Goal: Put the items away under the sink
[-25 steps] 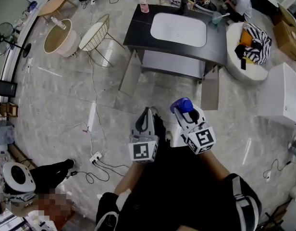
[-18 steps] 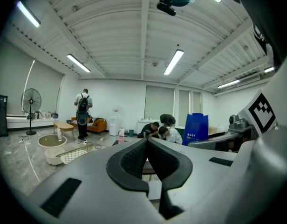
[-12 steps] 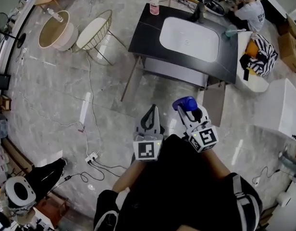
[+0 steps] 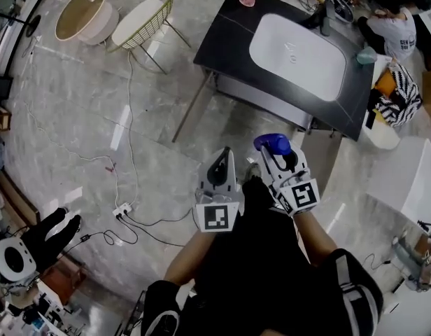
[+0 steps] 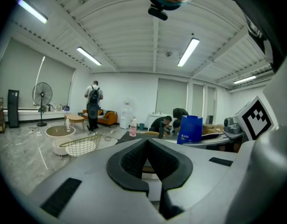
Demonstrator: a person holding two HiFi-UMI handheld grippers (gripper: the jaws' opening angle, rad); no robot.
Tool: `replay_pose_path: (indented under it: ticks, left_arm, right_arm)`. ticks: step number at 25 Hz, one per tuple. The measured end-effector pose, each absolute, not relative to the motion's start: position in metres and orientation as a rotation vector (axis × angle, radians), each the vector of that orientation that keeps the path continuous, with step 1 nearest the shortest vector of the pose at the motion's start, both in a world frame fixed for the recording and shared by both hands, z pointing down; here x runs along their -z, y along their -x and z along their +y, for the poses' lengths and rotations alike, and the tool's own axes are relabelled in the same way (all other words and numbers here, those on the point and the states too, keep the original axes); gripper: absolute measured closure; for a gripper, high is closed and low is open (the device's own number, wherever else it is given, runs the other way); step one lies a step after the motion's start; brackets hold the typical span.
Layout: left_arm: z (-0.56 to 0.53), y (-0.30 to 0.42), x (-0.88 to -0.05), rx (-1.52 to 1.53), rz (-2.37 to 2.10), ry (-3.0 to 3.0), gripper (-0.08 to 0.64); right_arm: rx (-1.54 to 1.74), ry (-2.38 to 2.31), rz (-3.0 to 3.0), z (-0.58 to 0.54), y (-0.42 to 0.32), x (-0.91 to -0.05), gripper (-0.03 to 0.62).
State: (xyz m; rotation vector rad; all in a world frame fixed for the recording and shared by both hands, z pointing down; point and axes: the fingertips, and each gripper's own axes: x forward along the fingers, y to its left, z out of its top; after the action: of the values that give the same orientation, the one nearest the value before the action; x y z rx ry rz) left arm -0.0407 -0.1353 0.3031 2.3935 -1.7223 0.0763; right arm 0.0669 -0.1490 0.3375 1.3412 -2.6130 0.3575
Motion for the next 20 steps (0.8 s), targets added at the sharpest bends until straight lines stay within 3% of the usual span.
replay_pose_path:
  ticks: [20]
  left_arm:
    - [-0.202,0.056,-0.566,-0.08,-1.898,-2.211,0.545]
  right_arm:
    - [-0.287,-1.192,-2.674,-0.227,-0.063,-0.608,0.439]
